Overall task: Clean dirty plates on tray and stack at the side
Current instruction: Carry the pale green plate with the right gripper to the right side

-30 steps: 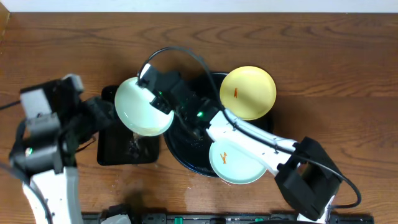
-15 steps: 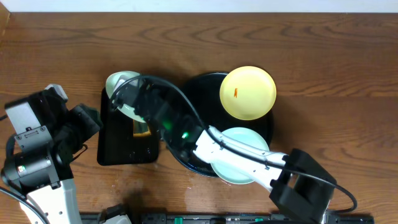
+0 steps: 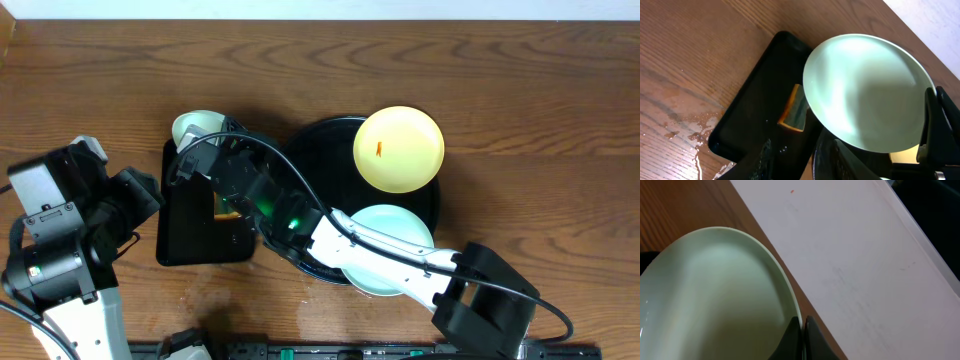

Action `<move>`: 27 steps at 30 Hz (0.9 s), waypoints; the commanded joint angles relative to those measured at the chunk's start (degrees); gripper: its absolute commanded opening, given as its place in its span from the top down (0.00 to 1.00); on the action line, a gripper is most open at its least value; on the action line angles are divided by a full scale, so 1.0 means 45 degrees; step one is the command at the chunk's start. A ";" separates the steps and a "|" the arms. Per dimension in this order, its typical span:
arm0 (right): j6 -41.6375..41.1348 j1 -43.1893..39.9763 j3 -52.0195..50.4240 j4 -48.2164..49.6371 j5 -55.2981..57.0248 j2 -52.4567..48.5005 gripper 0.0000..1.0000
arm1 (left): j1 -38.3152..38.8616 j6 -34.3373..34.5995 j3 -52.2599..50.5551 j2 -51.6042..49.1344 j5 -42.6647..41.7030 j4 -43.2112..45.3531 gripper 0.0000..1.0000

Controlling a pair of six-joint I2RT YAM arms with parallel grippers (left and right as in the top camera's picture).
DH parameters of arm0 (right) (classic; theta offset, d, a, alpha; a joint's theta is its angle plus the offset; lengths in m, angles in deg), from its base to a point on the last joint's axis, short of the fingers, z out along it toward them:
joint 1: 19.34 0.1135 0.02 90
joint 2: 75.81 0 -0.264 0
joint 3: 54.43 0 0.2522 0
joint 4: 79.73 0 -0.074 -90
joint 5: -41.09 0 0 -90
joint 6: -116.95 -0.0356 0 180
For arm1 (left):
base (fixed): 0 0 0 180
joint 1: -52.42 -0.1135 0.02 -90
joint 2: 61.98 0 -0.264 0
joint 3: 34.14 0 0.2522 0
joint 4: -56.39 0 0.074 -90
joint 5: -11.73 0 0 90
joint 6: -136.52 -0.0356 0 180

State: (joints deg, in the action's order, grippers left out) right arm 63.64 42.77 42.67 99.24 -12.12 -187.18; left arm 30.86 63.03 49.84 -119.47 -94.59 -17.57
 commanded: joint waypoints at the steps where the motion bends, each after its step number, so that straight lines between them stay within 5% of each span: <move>1: 0.0053 0.0107 0.0141 0.0121 0.0291 0.0155 0.99 | -0.0063 0.0019 0.0223 -0.0024 0.0121 -0.0039 0.61; 8: -0.0554 0.0102 0.0141 0.0015 0.0296 0.0155 0.99 | -0.0063 0.0019 0.0223 -0.0044 0.0121 -0.0029 0.61; 13: -0.4522 -0.0204 0.0146 -0.2127 -0.0248 0.0189 0.99 | -0.0063 0.0024 0.0223 -0.0180 0.0117 0.0005 0.61; 21: -1.0253 -0.3104 0.0151 -0.6567 -0.6781 0.2113 0.99 | -0.0058 0.0019 0.0223 -0.0607 0.0102 0.0005 0.61; 27: -1.1676 -0.7329 0.0151 -0.9272 -1.2818 0.3254 0.99 | -0.0049 -0.0350 0.0223 -0.0704 -0.1122 0.0359 0.62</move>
State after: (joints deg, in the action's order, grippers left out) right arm 18.26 15.84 42.69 59.81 -52.14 -174.85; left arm 30.82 62.83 49.84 -122.64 -96.21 -16.55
